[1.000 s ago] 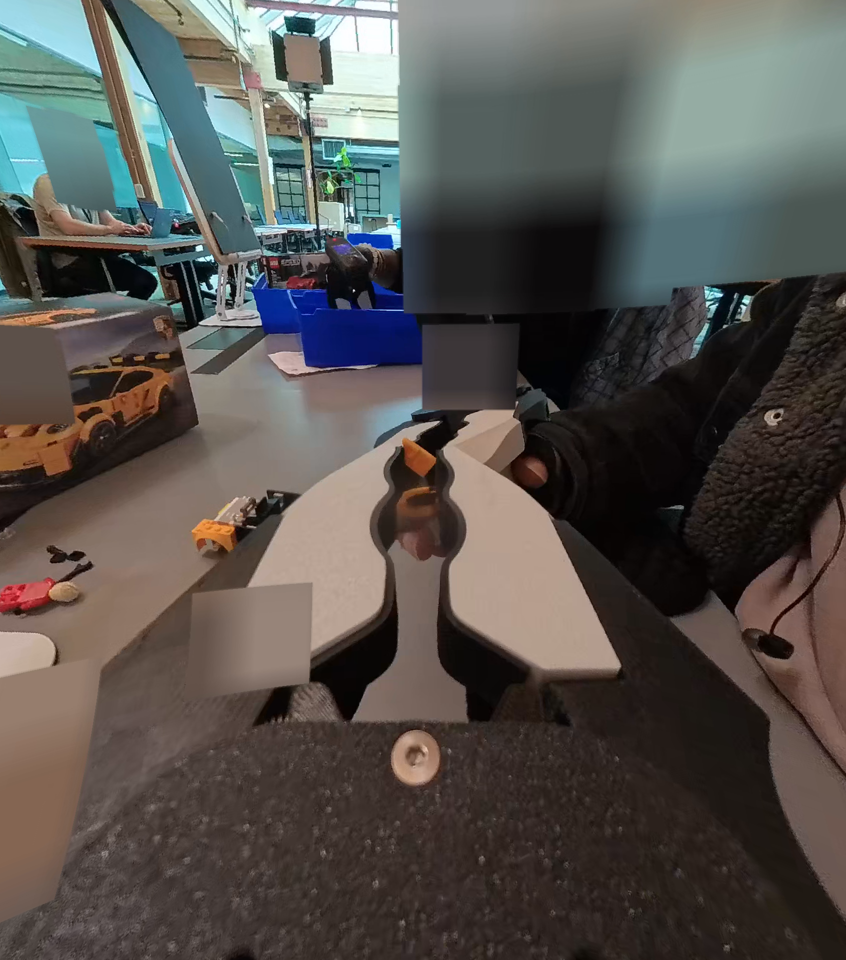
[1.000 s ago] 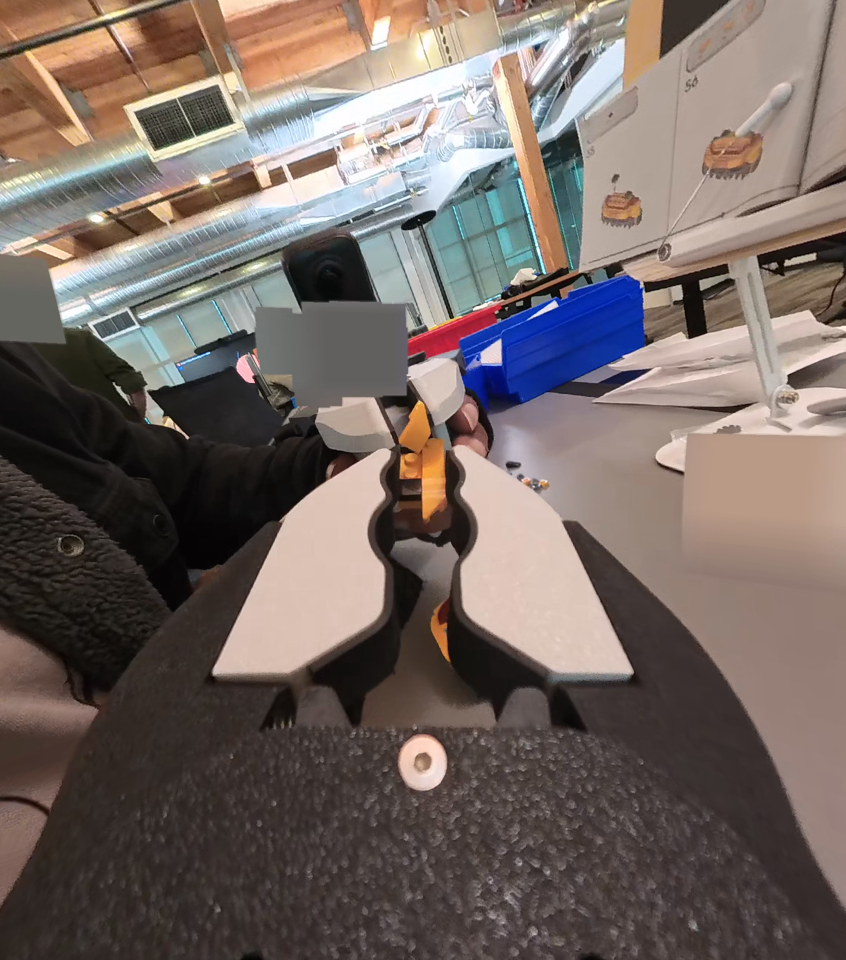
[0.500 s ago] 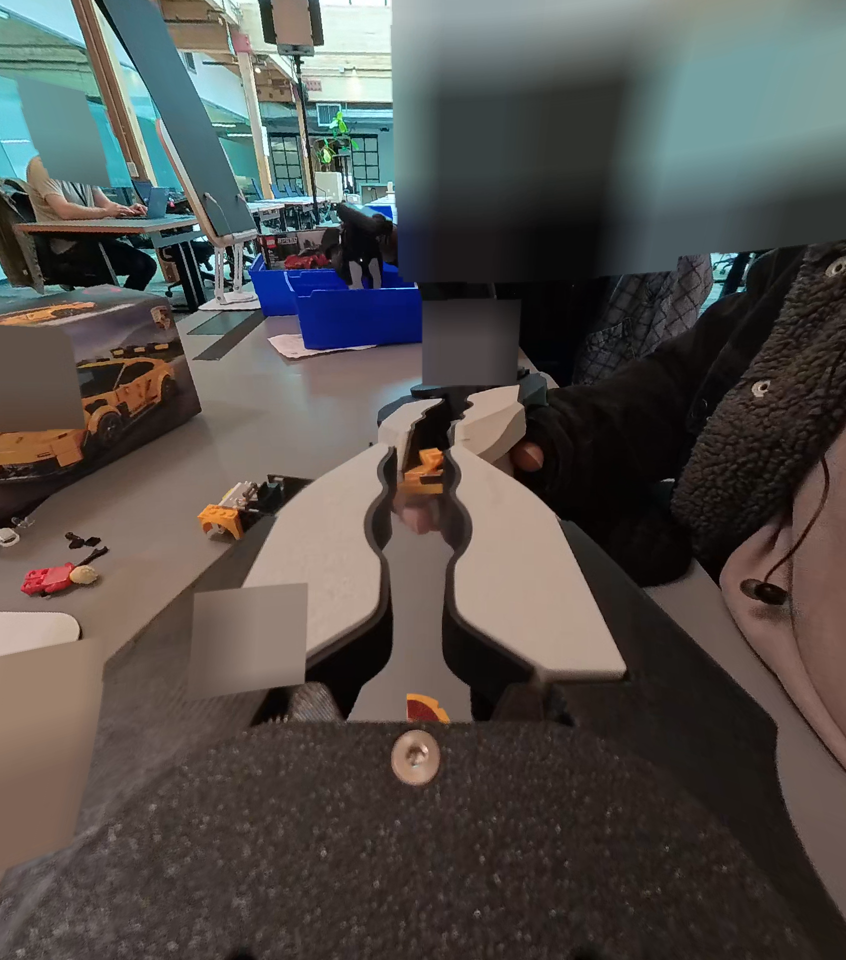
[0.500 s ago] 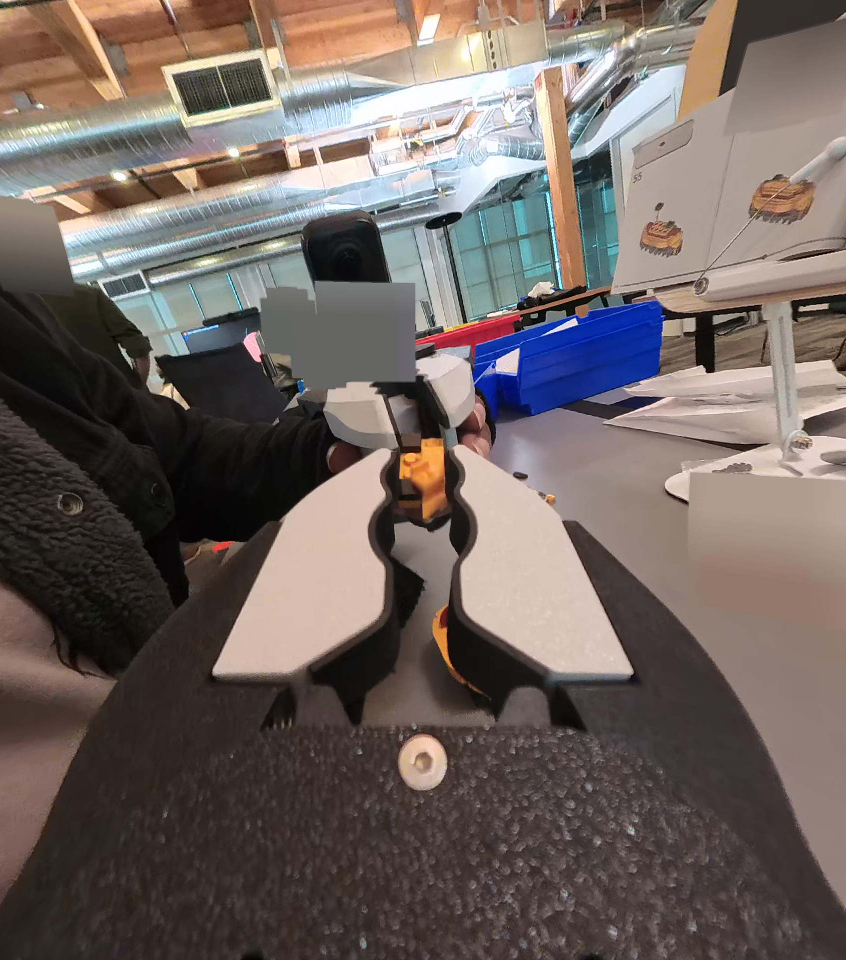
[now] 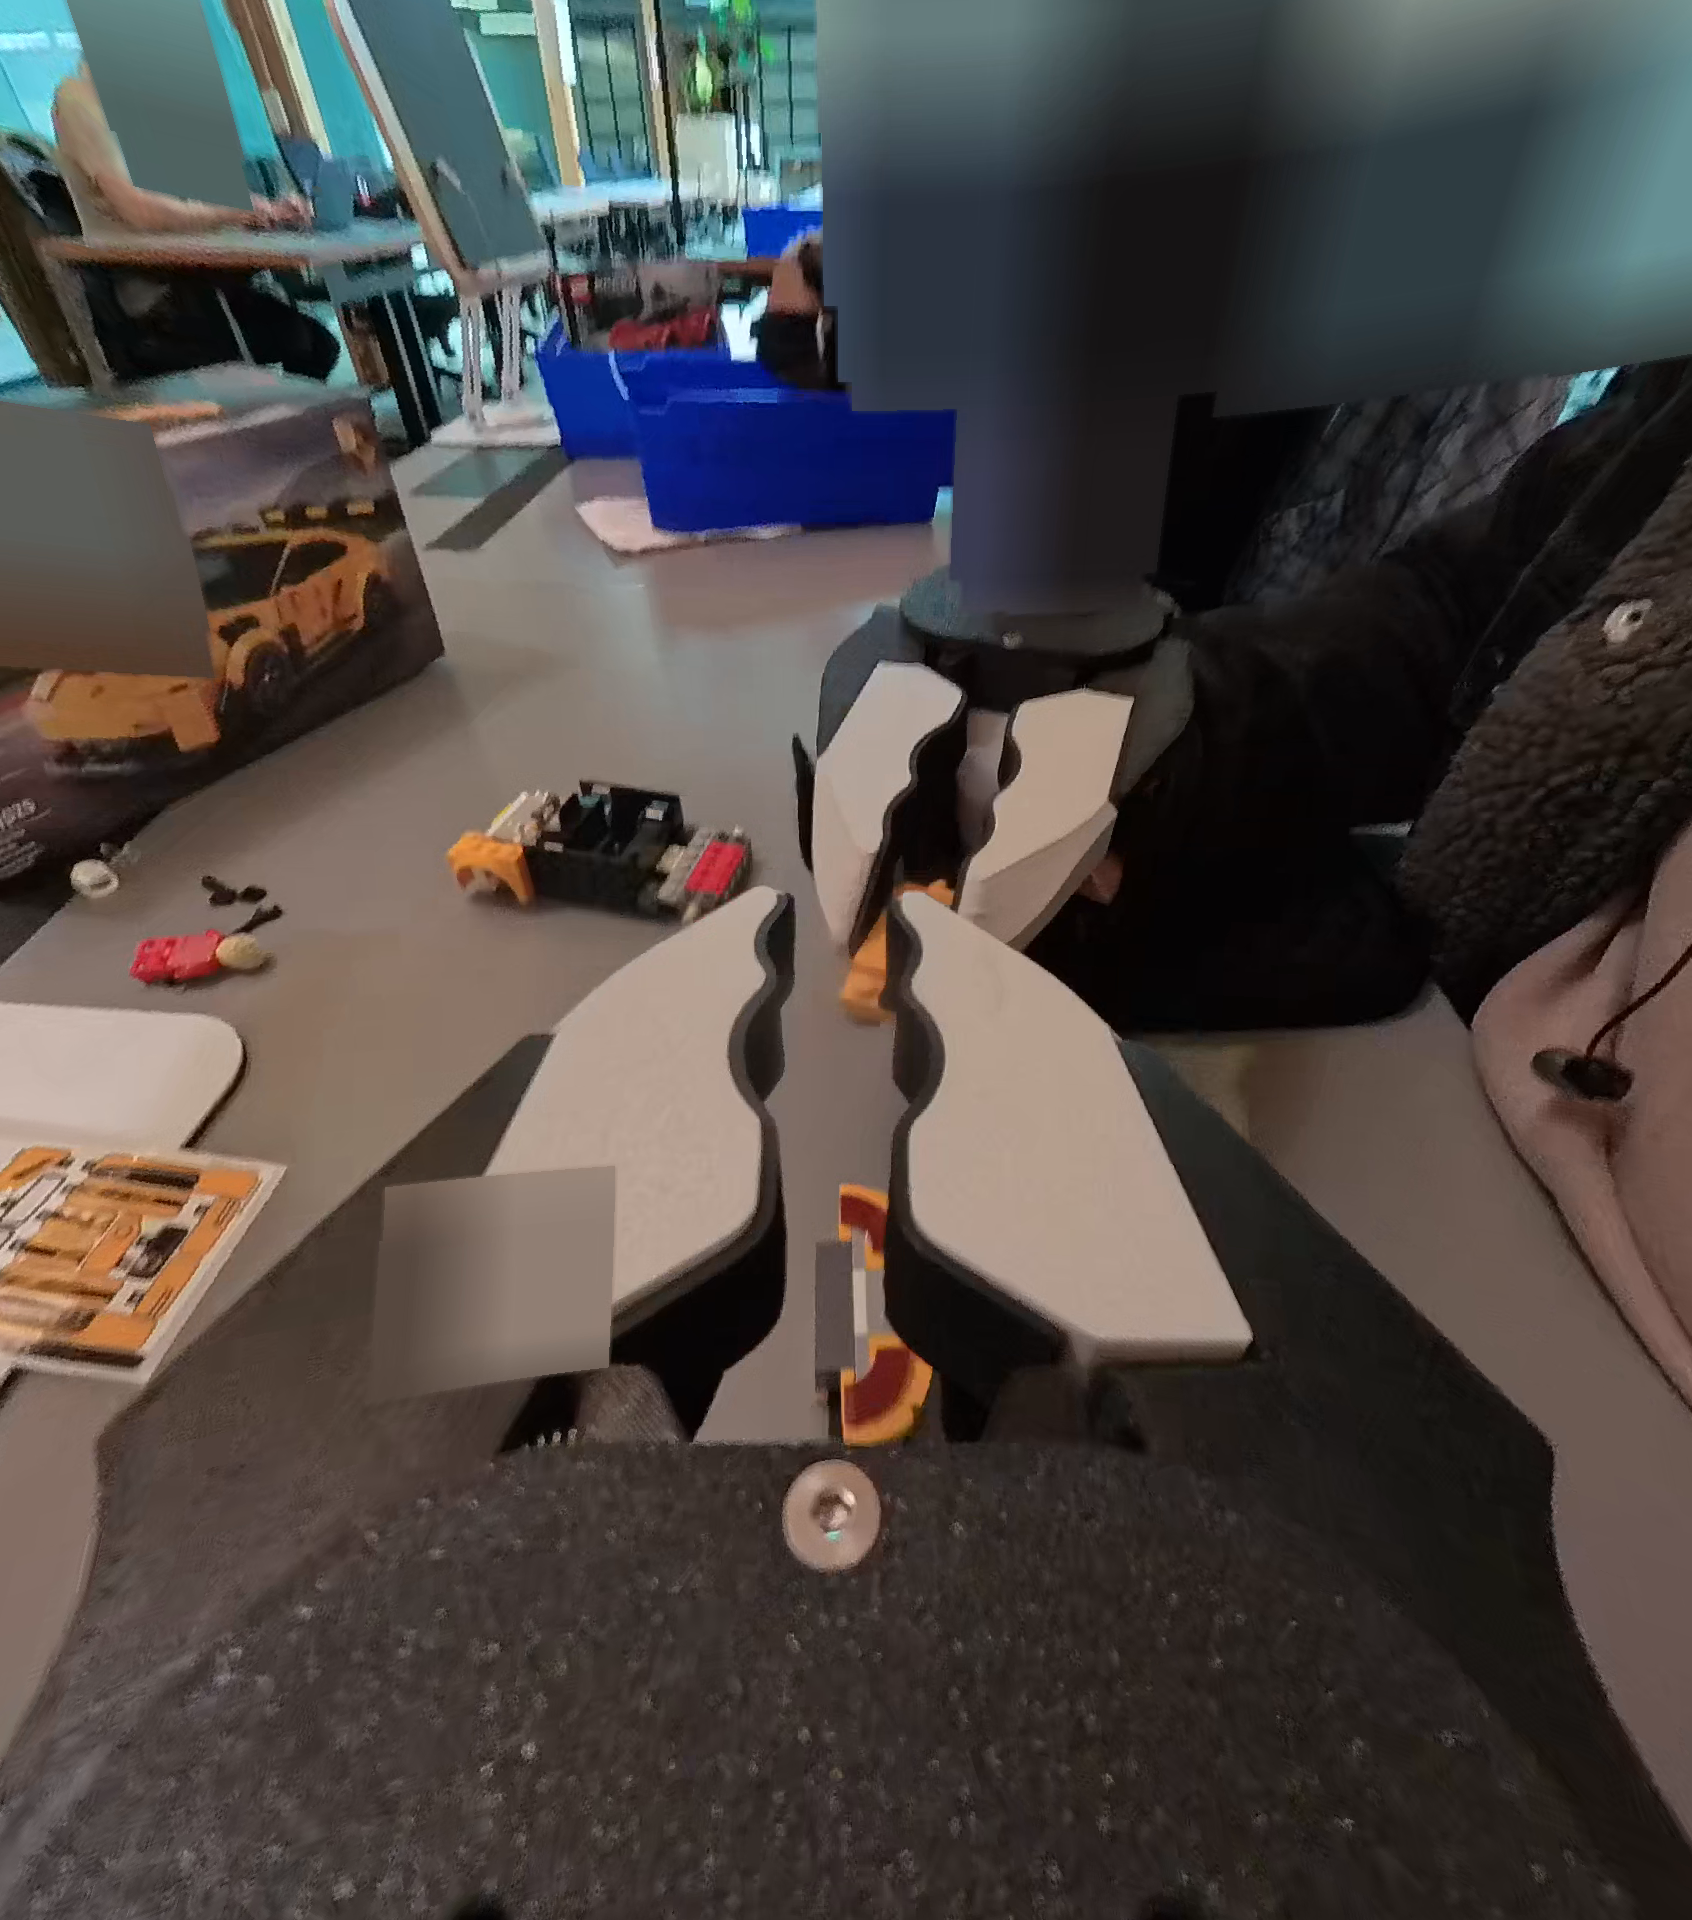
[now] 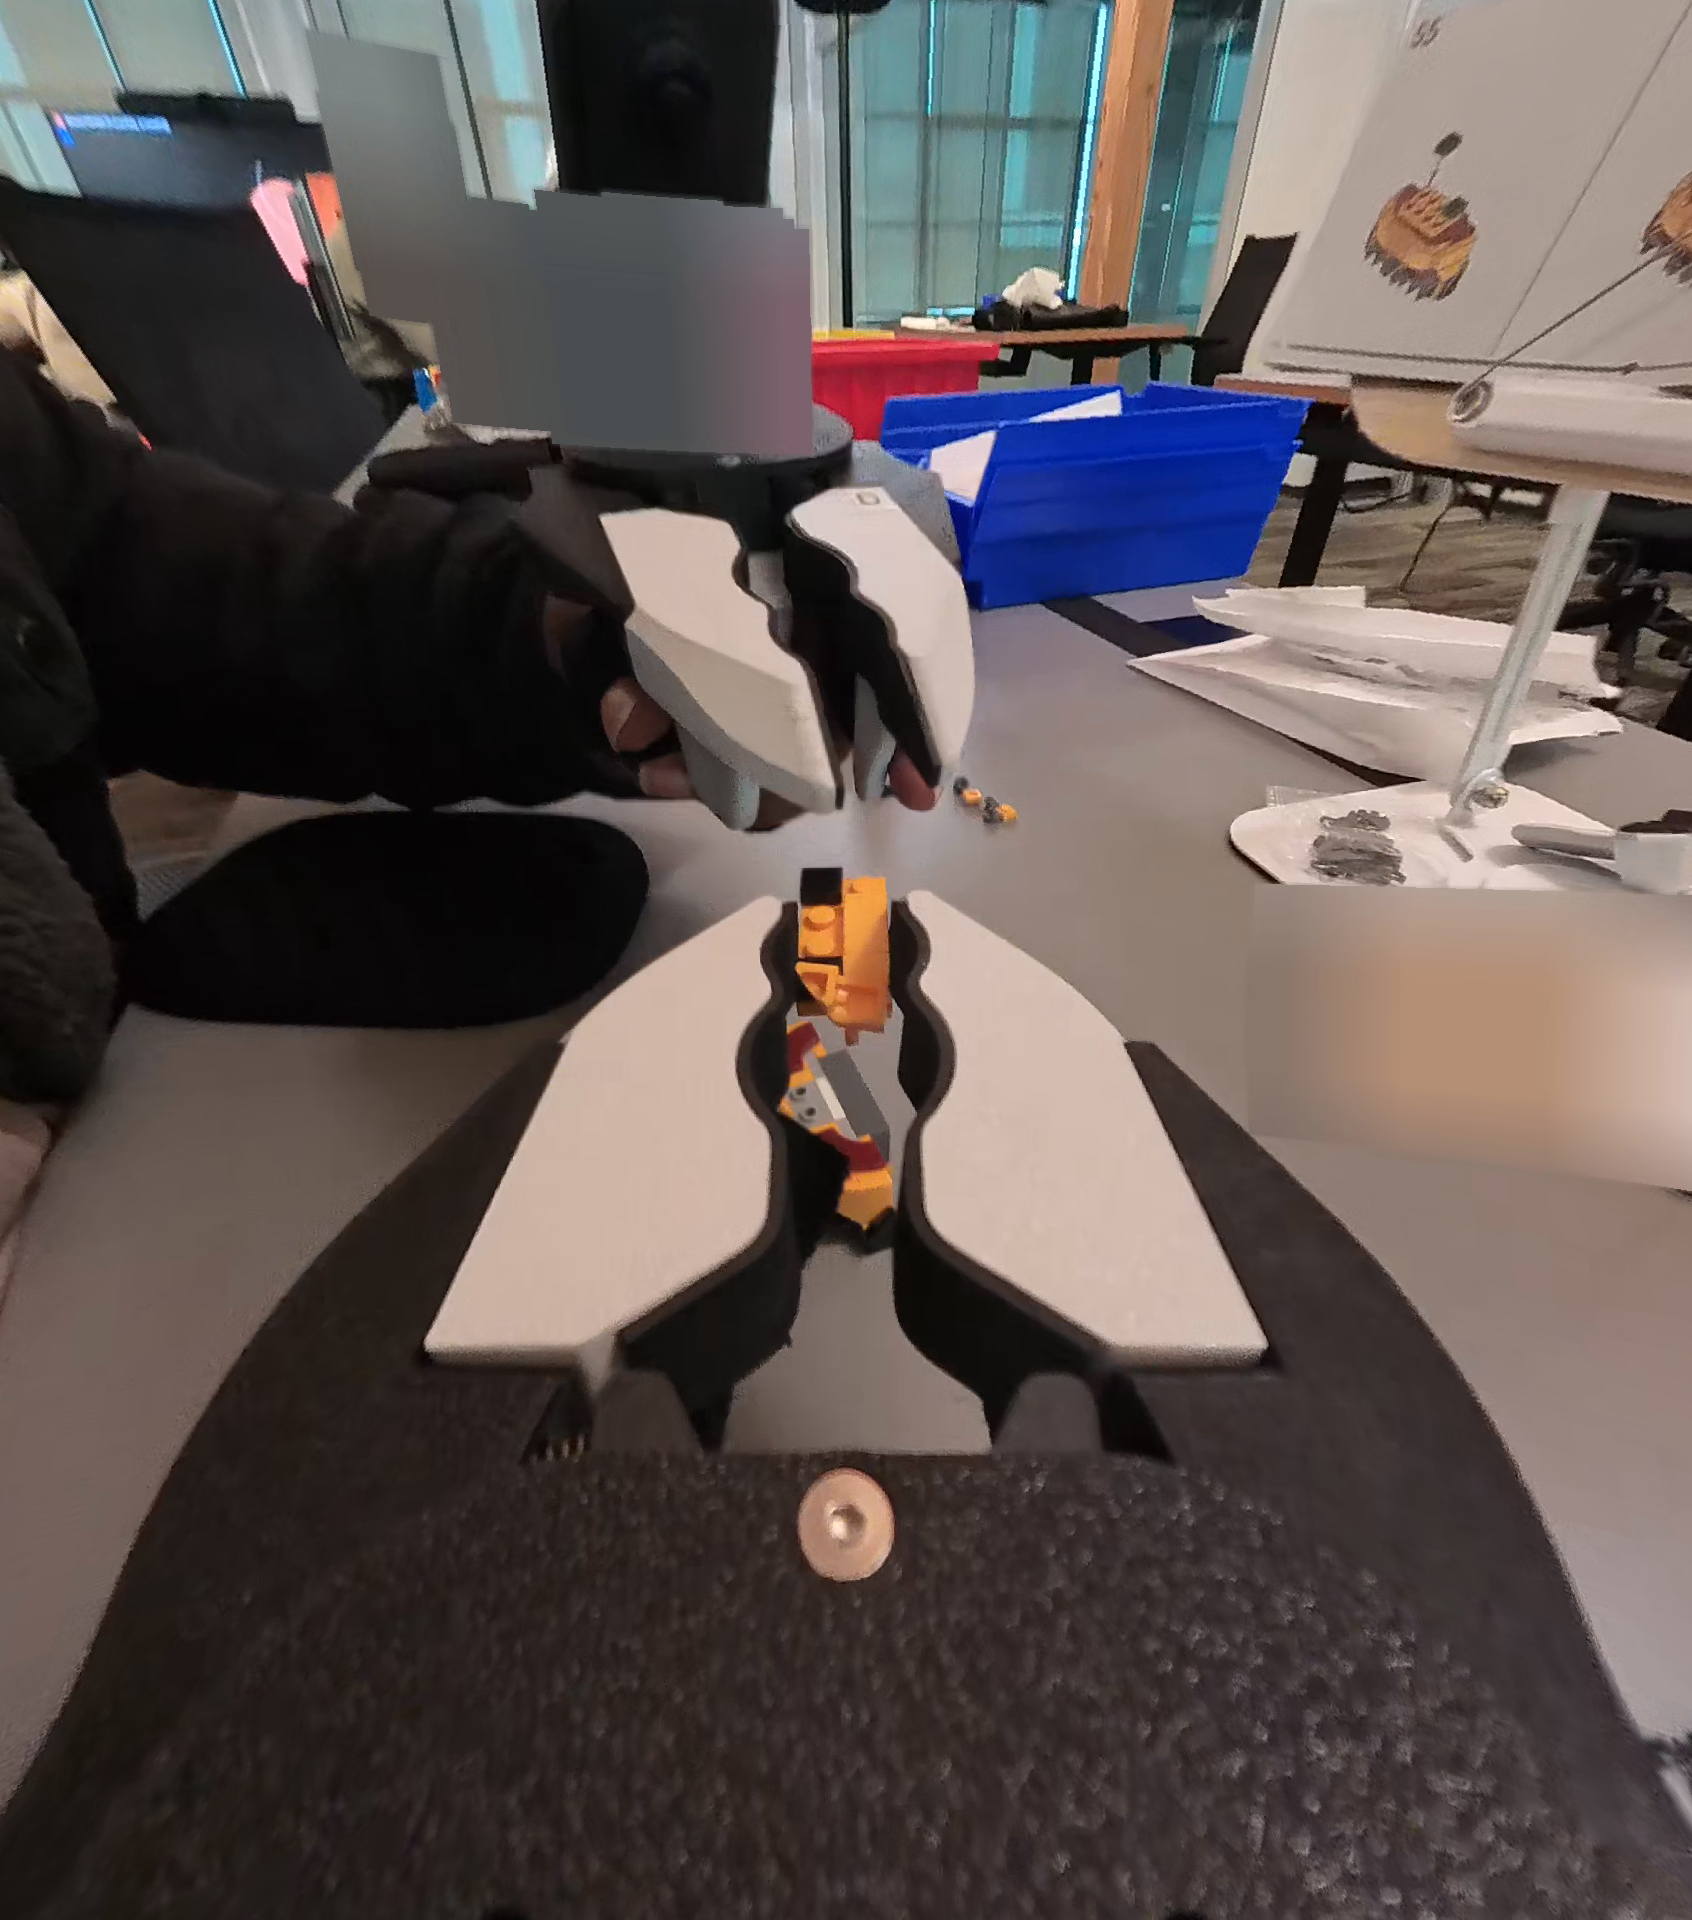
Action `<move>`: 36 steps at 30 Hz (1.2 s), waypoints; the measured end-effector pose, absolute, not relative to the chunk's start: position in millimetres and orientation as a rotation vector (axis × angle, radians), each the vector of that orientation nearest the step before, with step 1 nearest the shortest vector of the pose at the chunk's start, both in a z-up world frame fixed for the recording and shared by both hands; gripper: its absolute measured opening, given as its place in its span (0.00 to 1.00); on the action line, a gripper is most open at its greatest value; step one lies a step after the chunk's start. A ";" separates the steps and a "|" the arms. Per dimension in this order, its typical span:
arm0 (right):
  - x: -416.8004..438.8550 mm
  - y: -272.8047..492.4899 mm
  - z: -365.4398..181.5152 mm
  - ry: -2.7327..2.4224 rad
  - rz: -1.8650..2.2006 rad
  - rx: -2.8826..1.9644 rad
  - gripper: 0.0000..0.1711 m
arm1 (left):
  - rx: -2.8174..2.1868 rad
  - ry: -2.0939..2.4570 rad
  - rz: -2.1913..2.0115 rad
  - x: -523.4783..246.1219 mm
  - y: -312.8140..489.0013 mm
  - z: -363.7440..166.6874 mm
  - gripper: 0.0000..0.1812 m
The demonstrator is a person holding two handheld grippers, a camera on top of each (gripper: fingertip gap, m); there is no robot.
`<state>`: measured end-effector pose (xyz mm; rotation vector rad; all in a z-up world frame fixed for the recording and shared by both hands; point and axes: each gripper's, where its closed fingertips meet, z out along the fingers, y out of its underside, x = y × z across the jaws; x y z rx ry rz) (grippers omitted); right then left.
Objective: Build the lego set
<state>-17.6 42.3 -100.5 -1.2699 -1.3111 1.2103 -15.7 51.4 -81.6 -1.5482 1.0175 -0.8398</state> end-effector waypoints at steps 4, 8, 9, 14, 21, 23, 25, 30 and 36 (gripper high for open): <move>-21.5 38.6 -112.3 -1.393 1.139 -1.281 0.10 | -1.589 1.204 -0.725 -10.3 38.1 -94.9 0.07; -24.2 28.7 -125.5 -1.521 1.106 -1.283 0.10 | -1.564 1.497 -0.611 -5.2 17.9 -108.6 0.08; -24.5 26.0 -129.3 -1.565 1.094 -1.282 0.10 | -1.555 1.571 -0.592 -4.8 13.0 -112.1 0.08; -23.2 16.8 -146.9 -1.798 1.015 -1.294 0.10 | -1.526 1.820 -0.455 -6.6 1.2 -128.2 0.10; -20.6 0.4 -159.1 -2.071 0.970 -1.304 0.10 | -1.416 1.977 -0.283 -5.5 -5.6 -149.2 0.16; -21.3 -3.8 -159.8 -2.118 0.974 -1.303 0.10 | -1.367 2.009 -0.239 -4.0 -8.2 -152.5 0.17; -21.9 -8.3 -161.7 -2.151 0.991 -1.302 0.10 | -1.326 2.036 -0.203 -3.5 -10.5 -155.3 0.17; -22.9 -14.9 -169.2 -2.183 1.031 -1.312 0.10 | -1.290 2.100 -0.140 -8.0 -14.7 -164.7 0.17; -21.7 -16.0 -174.8 -2.184 1.050 -1.331 0.10 | -1.305 2.120 -0.127 -14.5 -18.3 -170.7 0.14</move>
